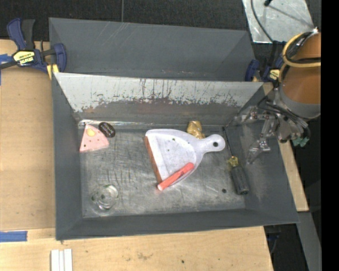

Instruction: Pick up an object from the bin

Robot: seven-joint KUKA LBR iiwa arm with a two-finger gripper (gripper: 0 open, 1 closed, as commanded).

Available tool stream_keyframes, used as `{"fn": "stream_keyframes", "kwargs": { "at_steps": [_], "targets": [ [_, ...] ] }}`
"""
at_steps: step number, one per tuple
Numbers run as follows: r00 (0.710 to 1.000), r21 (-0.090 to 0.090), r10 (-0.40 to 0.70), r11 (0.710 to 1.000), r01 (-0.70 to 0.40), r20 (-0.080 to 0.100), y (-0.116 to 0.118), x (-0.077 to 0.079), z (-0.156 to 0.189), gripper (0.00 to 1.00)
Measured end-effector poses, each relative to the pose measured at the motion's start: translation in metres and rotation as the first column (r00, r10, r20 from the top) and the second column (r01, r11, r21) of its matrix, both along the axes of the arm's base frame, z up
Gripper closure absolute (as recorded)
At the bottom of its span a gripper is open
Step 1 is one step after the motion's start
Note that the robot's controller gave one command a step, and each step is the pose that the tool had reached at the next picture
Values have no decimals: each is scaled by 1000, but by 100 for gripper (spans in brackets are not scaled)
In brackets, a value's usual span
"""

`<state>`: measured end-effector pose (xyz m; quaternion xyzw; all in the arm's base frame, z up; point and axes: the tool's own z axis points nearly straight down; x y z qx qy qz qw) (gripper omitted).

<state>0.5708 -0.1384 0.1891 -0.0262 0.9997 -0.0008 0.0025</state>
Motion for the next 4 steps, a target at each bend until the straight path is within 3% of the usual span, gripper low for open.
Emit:
{"fn": "stream_keyframes", "kwargs": {
  "at_steps": [1, 2, 3, 4],
  "targets": [
    [995, 0, 102, 995, -102, -2, 31, 5, -2, 0],
    [983, 0, 185, 983, -185, 1, 76, -21, -15, 0],
    [941, 3, 340, 941, -340, -5, 94, -18, -11, 0],
    [895, 1, 446, 895, -446, -2, 182, -44, -8, 100]
  ]
}}
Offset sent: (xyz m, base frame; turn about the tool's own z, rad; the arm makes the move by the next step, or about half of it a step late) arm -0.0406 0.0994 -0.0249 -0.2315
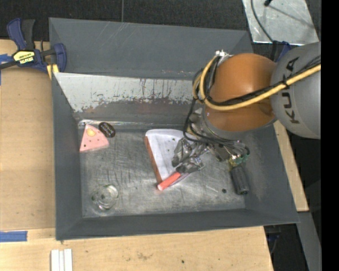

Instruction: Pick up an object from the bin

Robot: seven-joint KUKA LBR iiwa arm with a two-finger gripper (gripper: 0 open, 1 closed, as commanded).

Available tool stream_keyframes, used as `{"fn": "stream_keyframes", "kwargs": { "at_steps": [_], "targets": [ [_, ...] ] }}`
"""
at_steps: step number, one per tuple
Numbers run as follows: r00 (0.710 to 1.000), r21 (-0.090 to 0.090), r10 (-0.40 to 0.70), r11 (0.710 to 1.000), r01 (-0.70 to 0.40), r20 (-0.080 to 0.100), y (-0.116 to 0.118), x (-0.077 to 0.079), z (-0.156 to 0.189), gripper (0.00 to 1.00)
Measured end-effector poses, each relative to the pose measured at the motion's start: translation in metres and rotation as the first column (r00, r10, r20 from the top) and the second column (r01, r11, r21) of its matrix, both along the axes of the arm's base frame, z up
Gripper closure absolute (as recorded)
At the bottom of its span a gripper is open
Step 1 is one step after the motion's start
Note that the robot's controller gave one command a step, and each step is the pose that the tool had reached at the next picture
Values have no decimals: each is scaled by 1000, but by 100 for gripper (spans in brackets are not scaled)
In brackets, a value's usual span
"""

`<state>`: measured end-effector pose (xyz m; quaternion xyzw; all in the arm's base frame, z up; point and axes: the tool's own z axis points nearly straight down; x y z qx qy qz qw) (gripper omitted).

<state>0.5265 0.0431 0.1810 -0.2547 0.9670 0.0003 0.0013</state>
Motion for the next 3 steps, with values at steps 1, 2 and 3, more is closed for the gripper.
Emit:
{"fn": "stream_keyframes", "kwargs": {
  "at_steps": [1, 2, 3],
  "targets": [
    [1000, 0, 0, 1000, 0, 0, 0, 0, 0, 100],
    [966, -1, -259, 966, 259, -3, 44, -41, -21, 0],
    [966, -1, -259, 966, 259, -2, 43, -41, -21, 0]
  ]
}}
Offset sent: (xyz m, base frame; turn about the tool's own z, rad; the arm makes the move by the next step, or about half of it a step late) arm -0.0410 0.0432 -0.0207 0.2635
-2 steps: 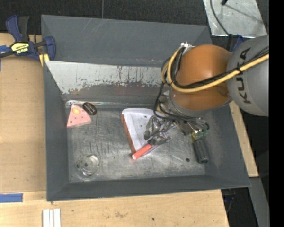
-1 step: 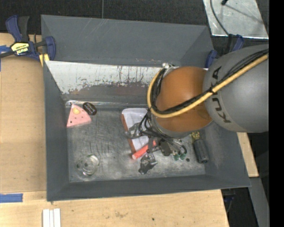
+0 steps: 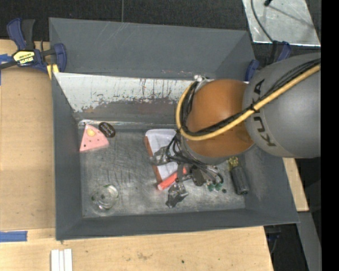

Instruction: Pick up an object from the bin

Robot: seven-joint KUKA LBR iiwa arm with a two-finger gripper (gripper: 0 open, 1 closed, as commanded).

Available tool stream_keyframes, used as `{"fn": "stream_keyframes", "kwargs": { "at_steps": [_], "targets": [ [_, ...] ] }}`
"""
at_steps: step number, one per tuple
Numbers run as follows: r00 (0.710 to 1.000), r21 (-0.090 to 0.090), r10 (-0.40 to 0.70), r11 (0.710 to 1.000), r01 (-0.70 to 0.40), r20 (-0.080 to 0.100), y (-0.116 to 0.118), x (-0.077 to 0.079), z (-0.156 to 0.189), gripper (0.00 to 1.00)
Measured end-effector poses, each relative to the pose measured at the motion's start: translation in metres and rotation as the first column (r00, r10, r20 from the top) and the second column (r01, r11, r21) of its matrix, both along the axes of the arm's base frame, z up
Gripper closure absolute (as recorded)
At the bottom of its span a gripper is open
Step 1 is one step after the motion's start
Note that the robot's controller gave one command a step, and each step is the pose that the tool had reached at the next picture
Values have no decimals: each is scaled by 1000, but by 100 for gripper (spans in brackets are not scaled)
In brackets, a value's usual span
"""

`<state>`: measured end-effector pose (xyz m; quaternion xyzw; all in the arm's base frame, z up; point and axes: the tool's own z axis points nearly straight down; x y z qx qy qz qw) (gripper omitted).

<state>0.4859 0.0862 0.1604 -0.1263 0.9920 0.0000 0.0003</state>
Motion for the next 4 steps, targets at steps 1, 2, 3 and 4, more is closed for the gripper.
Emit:
{"fn": "stream_keyframes", "kwargs": {
  "at_steps": [1, 2, 3, 4],
  "targets": [
    [996, 2, -88, 996, 88, 6, -30, 9, -42, 0],
    [989, 8, -148, 989, 148, 15, -35, 9, -85, 100],
    [989, 8, -148, 989, 148, 15, -35, 9, -85, 100],
    [990, 2, -142, 990, 142, 10, -49, 46, 75, 100]
  ]
}}
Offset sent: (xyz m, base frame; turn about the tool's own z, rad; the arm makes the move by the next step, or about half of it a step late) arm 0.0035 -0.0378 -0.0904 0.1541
